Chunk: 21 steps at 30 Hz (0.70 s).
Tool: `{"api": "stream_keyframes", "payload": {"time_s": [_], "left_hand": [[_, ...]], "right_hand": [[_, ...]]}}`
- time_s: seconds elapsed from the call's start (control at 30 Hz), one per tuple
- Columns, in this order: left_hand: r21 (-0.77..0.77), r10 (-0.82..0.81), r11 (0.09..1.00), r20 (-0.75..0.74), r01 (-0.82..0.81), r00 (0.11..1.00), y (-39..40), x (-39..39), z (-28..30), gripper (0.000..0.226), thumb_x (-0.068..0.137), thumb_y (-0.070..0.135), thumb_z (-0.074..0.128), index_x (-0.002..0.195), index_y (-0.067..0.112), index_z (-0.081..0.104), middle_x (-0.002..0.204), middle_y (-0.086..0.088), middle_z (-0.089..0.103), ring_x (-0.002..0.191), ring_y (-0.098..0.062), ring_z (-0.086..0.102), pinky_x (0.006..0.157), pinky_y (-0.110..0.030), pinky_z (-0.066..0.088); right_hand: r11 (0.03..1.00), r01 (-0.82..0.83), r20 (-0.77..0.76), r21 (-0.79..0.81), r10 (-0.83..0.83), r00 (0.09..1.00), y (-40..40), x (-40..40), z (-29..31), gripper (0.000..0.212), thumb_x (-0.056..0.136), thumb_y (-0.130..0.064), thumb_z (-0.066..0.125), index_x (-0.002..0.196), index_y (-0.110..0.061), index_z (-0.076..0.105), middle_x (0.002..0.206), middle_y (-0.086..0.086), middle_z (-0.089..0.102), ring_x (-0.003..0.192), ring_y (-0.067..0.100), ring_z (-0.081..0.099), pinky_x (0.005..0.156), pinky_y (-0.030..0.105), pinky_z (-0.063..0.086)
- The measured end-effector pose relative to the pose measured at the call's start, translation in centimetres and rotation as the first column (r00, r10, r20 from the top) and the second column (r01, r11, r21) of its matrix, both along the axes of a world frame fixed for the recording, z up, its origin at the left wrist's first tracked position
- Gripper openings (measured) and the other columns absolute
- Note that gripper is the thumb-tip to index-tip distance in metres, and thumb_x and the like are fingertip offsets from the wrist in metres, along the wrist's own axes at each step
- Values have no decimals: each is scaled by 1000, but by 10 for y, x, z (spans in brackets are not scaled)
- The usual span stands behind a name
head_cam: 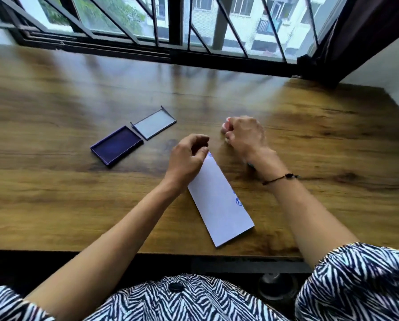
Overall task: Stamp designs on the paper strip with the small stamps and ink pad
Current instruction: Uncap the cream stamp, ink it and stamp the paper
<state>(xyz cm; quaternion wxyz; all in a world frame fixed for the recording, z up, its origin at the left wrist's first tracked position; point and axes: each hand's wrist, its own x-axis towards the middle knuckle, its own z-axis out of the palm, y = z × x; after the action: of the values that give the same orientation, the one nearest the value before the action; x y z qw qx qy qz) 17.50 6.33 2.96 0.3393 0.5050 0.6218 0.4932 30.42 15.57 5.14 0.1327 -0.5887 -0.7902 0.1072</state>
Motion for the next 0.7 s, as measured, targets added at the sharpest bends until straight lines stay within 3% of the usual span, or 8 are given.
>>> {"api": "stream_keyframes", "payload": {"time_s": [0.07,0.13,0.2,0.3,0.47,0.6,0.7], "left_hand": [[-29,29,999,69,-27,997,1,-10,0,25,85,7,55,109,13,61,104,-7,67,96,-16,62,88,-24,49],[-55,43,998,154,-35,987,0,-19,1,25,86,9,56,110,14,60,99,-8,67,88,-18,62,87,-31,50],[-38,37,999,211,-29,977,-2,-28,4,23,86,8,56,108,11,60,90,-8,66,77,-17,62,79,-30,51],[-1,29,1000,260,-30,965,-11,-45,7,19,85,7,57,101,14,64,80,-1,67,63,-6,61,67,-20,52],[11,156,986,252,-164,955,-32,-81,2,13,82,10,62,94,9,64,72,-3,65,56,-4,59,61,-19,52],[-1,238,967,361,-254,902,-55,-113,-3,10,82,3,58,80,11,63,57,0,62,47,-4,55,51,-15,48],[-25,308,939,501,-342,809,-67,-130,-5,17,83,1,55,72,13,63,46,6,63,45,-6,54,47,-15,46]], "right_hand": [[999,29,-243,-44,-39,969,-8,-8,7,8,73,-11,61,79,-10,67,84,13,72,72,21,62,64,26,46],[980,-39,-542,-197,-76,837,-20,-21,16,4,71,-9,66,73,-11,67,69,11,70,52,15,57,54,27,50],[942,-146,-700,-301,-115,704,-30,-34,20,6,74,-3,65,74,-9,65,64,10,65,48,13,55,49,25,52],[912,-201,-756,-359,-158,635,-40,-56,19,7,78,3,61,77,-4,63,61,9,60,44,10,54,48,20,50],[859,-309,-789,-409,-164,592,-52,-97,9,19,82,4,59,68,-9,60,61,10,60,38,5,55,42,16,49],[848,-405,-771,-343,-8,637,-69,-136,5,25,82,4,57,65,-15,58,59,8,59,42,8,54,43,19,48],[873,-420,-708,-247,134,693,-78,-162,6,15,80,-1,59,70,-13,63,63,9,64,55,18,58,56,34,52]]}}
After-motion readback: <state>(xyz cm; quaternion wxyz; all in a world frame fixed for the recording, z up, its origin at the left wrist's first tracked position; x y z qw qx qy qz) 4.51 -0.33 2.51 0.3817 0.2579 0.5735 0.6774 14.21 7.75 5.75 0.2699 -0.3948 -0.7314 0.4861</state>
